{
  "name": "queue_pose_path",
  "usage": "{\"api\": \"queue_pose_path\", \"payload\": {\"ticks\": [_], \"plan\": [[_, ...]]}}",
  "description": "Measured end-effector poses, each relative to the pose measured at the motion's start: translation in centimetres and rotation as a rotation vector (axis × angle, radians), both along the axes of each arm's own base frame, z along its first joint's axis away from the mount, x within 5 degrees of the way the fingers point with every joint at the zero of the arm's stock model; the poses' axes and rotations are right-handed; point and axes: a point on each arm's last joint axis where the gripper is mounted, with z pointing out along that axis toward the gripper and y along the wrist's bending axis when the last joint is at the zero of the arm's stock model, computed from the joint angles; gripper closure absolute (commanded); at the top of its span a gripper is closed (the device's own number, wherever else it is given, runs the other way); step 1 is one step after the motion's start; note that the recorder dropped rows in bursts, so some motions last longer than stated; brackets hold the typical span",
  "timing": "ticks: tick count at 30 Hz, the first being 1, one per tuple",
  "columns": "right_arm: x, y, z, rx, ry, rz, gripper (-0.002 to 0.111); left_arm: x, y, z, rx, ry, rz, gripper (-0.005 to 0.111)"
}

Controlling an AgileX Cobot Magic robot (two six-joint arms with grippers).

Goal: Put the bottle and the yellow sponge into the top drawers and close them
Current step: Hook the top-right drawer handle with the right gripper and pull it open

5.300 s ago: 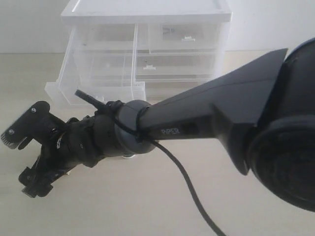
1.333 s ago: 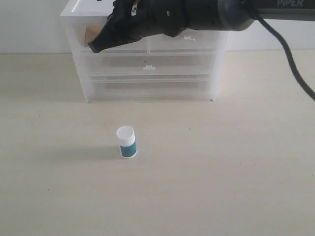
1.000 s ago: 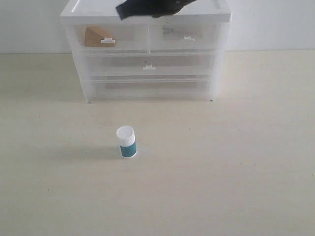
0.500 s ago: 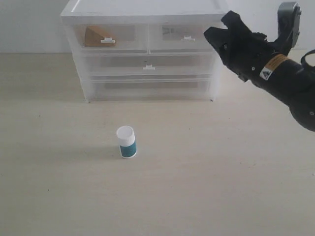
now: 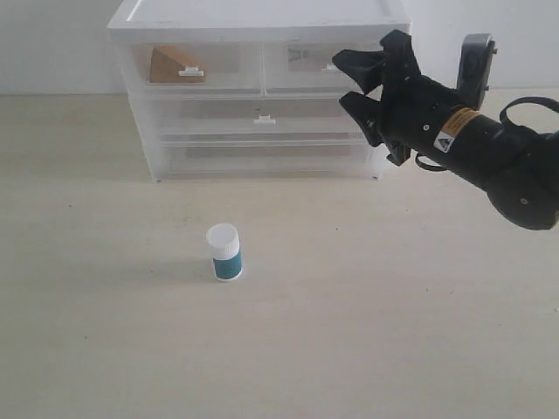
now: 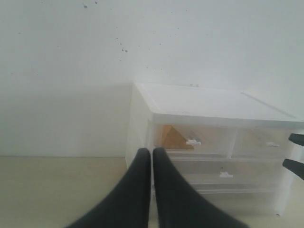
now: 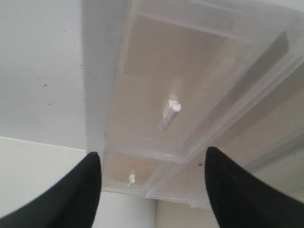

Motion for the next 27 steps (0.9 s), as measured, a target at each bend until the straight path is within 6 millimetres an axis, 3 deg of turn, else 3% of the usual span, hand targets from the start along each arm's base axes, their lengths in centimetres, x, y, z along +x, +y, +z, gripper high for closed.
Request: {"api": "queue_pose_path", "payload": {"ticks": [8, 15, 24, 27], "plan": [[1.6, 0.6, 1.1, 0.027, 0.033, -0.058, 0.056, 0.0, 0.0, 0.0, 0.000, 0.000, 0.000, 0.103], [2.1, 0.5, -1.0, 0.039, 0.102, -0.087, 0.065, 0.0, 0.0, 0.0, 0.000, 0.000, 0.000, 0.103], [3.4, 1.2, -1.4, 0.095, 0.044, -0.055, 0.109, 0.0, 0.0, 0.0, 0.000, 0.000, 0.000, 0.103], [3.5, 1.6, -1.4, 0.101, 0.028, -0.022, 0.108, 0.0, 0.0, 0.0, 0.002, 0.000, 0.000, 0.103]]}}
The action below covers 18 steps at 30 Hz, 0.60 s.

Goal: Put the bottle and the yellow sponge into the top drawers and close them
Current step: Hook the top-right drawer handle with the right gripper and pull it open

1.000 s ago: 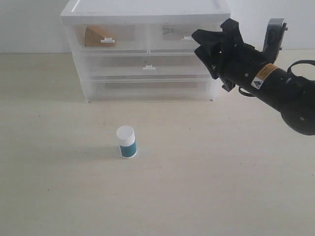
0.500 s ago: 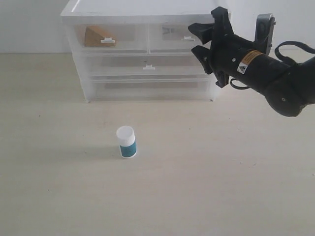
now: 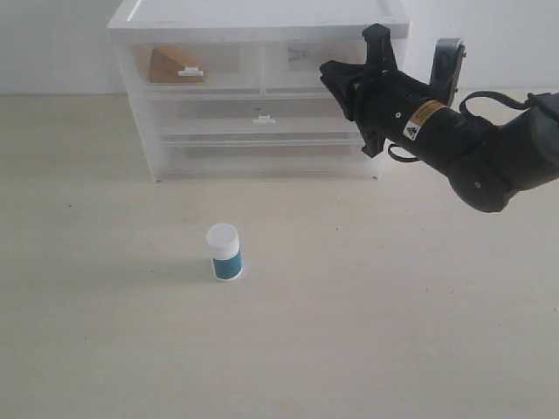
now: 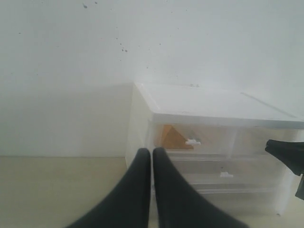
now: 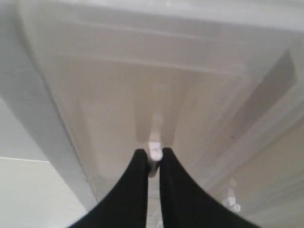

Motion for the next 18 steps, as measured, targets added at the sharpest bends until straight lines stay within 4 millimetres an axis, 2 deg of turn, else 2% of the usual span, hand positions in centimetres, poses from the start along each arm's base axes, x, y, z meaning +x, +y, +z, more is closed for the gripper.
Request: {"api": "queue_pose_path", "payload": {"ticks": [4, 8, 13, 14, 18], "plan": [[-0.2, 0.0, -0.1, 0.007, -0.006, 0.012, 0.108, 0.0, 0.0, 0.0, 0.008, -0.001, 0.001, 0.103], [-1.9, -0.4, -1.1, 0.047, -0.015, 0.031, 0.108, 0.0, 0.0, 0.0, 0.008, -0.001, 0.001, 0.103], [-5.9, -1.3, -1.8, -0.004, -0.025, 0.080, 0.108, 0.0, 0.0, 0.0, 0.008, -0.001, 0.001, 0.103], [-7.8, -1.6, -1.8, -0.049, -0.025, 0.109, 0.108, 0.0, 0.0, 0.0, 0.008, -0.001, 0.001, 0.103], [-10.8, -1.9, -2.0, -0.154, -0.040, 0.191, 0.108, 0.0, 0.0, 0.0, 0.008, -0.001, 0.001, 0.103]]}}
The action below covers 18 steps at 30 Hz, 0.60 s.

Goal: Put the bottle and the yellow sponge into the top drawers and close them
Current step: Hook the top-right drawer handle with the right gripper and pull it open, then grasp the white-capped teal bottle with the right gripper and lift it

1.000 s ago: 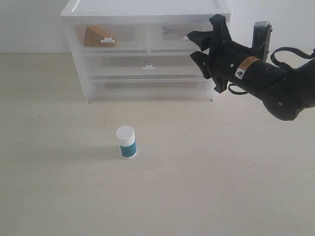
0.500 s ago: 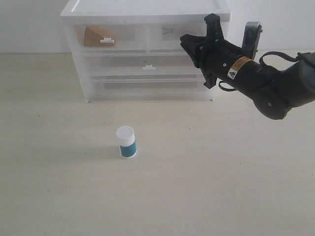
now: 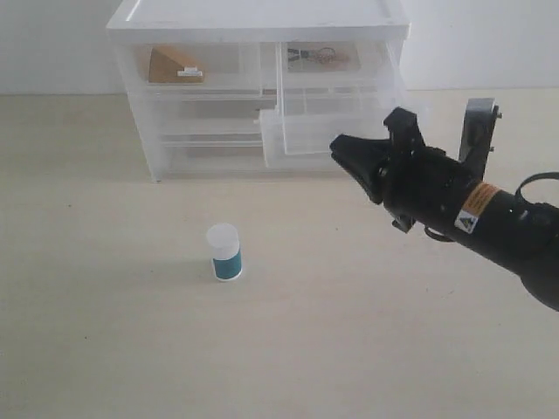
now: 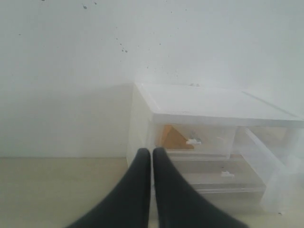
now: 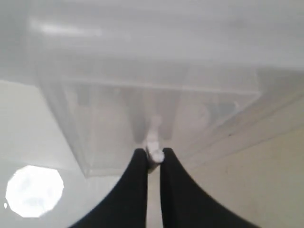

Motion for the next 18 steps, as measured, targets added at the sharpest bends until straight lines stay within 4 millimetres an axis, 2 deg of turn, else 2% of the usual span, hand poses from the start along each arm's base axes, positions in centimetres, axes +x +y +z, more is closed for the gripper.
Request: {"api": "queue_pose_path", "payload": {"ticks": [1, 3, 6, 8, 11, 13, 16, 18], "plan": [[-0.5, 0.0, -0.1, -0.026, -0.008, 0.022, 0.105, 0.0, 0.0, 0.0, 0.000, 0.000, 0.000, 0.103], [-0.7, 0.0, 0.0, -0.050, -0.023, 0.034, 0.089, 0.0, 0.0, 0.0, 0.000, -0.001, -0.003, 0.103], [-1.7, 1.1, -0.8, -0.149, -0.007, 0.108, 0.054, 0.0, 0.0, 0.0, 0.000, -0.001, -0.003, 0.103], [-2.8, 2.1, -1.1, -0.231, -0.066, 0.222, 0.042, 0.0, 0.0, 0.0, 0.000, -0.001, -0.003, 0.103], [-4.2, 4.2, -0.8, -0.381, -0.361, 0.461, 0.035, 0.0, 0.0, 0.0, 0.000, -0.001, -0.005, 0.103], [-3.8, 6.1, -0.7, -0.520, -0.491, 0.547, 0.035, 0.0, -0.1, 0.0, 0.000, -0.003, -0.009, 0.103], [-2.6, 9.0, -1.2, -0.852, -0.546, 0.620, 0.035, 0.0, -0.1, 0.0, 0.001, -0.004, -0.014, 0.103], [-2.7, 10.1, -1.2, -0.938, -0.591, 0.652, 0.035, 0.0, -0.1, 0.0, 0.001, -0.004, -0.014, 0.103]]}}
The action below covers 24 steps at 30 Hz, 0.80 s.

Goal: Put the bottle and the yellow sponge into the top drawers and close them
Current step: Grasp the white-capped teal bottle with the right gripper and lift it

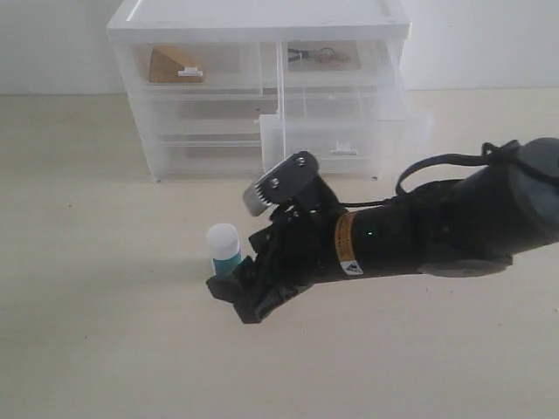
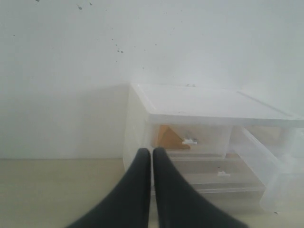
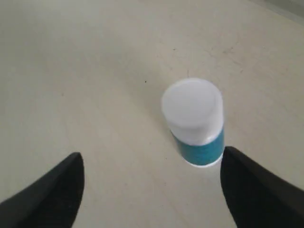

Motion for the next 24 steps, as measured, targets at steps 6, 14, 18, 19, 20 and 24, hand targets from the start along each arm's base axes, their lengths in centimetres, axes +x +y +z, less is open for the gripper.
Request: {"api": "queue_pose_path", "payload": {"ticks": [6, 14, 18, 19, 20, 24], "plan": [[2.1, 2.4, -2.0, -0.130, -0.081, -0.005, 0.043, 0.0, 0.0, 0.0, 0.000, 0.000, -0.001, 0.103], [1.7, 2.9, -1.7, -0.116, -0.071, 0.033, 0.106, 0.0, 0.0, 0.0, 0.002, -0.001, -0.004, 0.103], [-4.3, 2.5, 5.3, -0.088, -0.170, 0.214, 0.106, 0.0, 0.0, 0.0, 0.002, -0.001, -0.004, 0.103], [-5.5, 2.3, 7.6, -0.104, -0.256, 0.240, 0.106, 0.0, 0.0, 0.0, 0.002, -0.001, -0.004, 0.103], [-7.1, 1.4, 10.9, -0.139, -0.397, 0.215, 0.106, 0.0, 0.0, 0.0, 0.002, -0.001, -0.004, 0.103], [-5.9, -3.3, 18.1, -0.413, -0.864, -0.126, 0.106, 0.0, 0.0, 0.0, 0.002, -0.001, -0.004, 0.103]]}}
